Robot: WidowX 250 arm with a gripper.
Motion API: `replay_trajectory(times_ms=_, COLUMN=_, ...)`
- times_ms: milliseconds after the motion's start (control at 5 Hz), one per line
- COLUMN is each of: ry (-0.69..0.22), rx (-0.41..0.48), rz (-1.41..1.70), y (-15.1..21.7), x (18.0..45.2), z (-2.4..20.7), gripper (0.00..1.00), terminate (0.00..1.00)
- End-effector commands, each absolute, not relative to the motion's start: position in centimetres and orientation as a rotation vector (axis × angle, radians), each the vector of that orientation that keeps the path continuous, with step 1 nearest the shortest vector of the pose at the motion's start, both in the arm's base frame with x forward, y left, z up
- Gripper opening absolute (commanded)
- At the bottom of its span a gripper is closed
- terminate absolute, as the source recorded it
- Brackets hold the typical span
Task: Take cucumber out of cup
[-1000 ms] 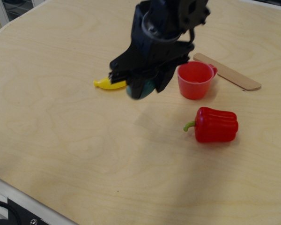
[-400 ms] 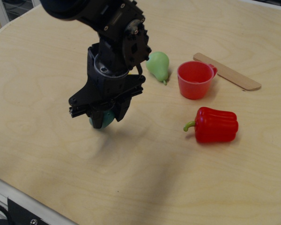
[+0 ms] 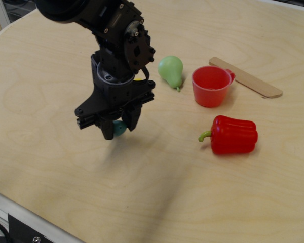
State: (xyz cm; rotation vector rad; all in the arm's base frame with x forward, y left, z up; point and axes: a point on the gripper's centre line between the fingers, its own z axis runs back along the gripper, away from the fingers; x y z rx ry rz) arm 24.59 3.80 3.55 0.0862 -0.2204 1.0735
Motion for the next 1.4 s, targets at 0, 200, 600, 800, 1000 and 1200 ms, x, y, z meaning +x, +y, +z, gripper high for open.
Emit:
replay_trajectory(times_ms=0, ry=-0.197, rx=0.063, rz=1.035, y=3.8, x=24.9, z=3.4, gripper=1.0, terminate=0.0)
replay_trajectory(times_ms=200, ry=-0.198, rx=0.066, rz=1.038, y=3.8, x=25.0, z=3.6, gripper=1.0, terminate=0.0)
replay_trajectory(times_ms=600, ry=-0.238, rx=0.058, rz=1.035, y=3.3, x=25.8, z=5.7, gripper=1.0, terminate=0.0)
replay_trajectory(times_ms=800, ry=-0.309, rx=0.055, rz=1.017, y=2.9, x=26.5, z=8.8, gripper=1.0, terminate=0.0)
replay_trajectory(times_ms=1000, ry=-0.309, rx=0.055, rz=1.017, y=2.9, x=26.5, z=8.8, gripper=1.0, terminate=0.0)
replay_trajectory(times_ms=1200, ry=-0.309, rx=0.055, rz=1.017, y=2.9, x=26.5, z=8.8, gripper=1.0, terminate=1.0)
